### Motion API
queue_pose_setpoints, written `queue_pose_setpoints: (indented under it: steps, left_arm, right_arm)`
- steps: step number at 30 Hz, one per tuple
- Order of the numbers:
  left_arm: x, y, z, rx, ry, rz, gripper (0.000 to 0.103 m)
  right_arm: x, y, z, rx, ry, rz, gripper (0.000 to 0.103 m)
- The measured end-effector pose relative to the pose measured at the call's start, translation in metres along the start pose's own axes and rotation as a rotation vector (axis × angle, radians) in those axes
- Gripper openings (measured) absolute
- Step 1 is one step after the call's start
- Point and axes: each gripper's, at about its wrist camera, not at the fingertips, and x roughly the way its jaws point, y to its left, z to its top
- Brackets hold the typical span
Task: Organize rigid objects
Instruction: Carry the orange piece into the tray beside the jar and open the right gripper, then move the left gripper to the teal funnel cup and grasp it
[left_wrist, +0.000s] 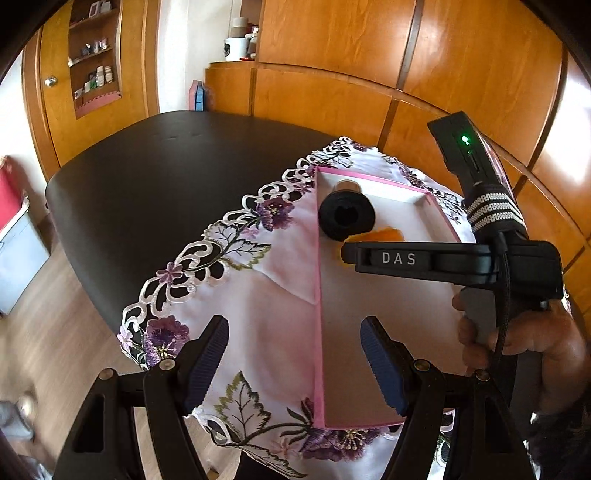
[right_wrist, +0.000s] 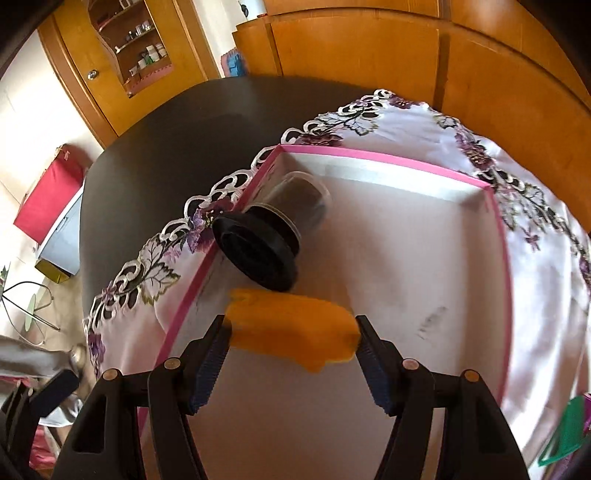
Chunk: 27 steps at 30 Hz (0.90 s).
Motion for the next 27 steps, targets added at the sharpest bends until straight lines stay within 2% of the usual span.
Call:
queue_pose_setpoints:
  steps: [3, 9, 27]
  left_arm:
    - [0.002, 0.001, 0.0, -0.006, 0.005, 0.002, 0.074]
    - [-0.001, -0.003, 0.0, 0.005, -0.004, 0.003, 0.074]
    - [-0.017, -0.038, -0.004, 0.109, -0.043, -0.034, 0.074]
  right_arm:
    - [-0.003, -0.002, -0.002, 0.014, -0.009, 0.019, 0.074]
    - [-0.031, -0.011, -0.011, 0.035, -0.069, 0.024, 0.074]
    - [-0.116, -0.047, -0.068, 0.002, -0.206, -0.139, 0.074]
